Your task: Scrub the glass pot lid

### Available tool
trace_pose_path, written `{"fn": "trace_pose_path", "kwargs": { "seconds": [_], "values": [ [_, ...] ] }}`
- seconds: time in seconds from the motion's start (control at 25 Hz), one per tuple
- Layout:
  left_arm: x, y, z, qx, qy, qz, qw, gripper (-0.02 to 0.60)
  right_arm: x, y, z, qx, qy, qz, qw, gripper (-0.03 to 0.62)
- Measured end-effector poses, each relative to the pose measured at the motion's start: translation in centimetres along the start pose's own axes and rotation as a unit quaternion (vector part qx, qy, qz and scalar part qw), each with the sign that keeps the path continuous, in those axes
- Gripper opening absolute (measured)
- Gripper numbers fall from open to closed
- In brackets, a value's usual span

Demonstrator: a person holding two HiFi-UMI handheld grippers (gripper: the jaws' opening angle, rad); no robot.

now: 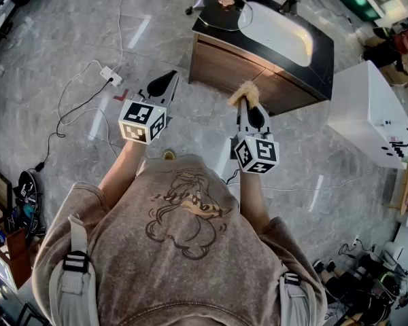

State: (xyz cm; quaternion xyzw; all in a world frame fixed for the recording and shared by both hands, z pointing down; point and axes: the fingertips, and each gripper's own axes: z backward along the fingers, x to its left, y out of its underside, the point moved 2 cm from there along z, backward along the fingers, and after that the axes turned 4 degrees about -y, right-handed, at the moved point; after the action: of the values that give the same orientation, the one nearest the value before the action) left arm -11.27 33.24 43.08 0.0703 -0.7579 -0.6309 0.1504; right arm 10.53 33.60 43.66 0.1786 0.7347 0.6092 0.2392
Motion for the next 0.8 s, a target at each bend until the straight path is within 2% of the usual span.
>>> {"fn": "trace_pose_path", "kwargs": {
  "seconds": [0.28, 0.48, 0.8],
  "values": [
    [0.1, -0.1, 0.5, 0.001, 0.003, 0.0, 1.0, 0.017, 0.7, 0.4, 0.3, 0.0, -0.002, -0.002, 1.0, 0.041],
    [0.5, 0.1, 1.0, 0.008, 0.011, -0.003, 0.9999, 0.017, 1.6, 0.6, 0.4, -0.009, -0.003, -0.027, 1.0, 0.041],
    [1.7, 1.5, 1.8, 0.022, 0.039, -0.006, 0.999, 0.017, 3.6, 2.1, 1.2, -0.004, 0.021, -0.031, 0.999, 0.041]
  ]
}}
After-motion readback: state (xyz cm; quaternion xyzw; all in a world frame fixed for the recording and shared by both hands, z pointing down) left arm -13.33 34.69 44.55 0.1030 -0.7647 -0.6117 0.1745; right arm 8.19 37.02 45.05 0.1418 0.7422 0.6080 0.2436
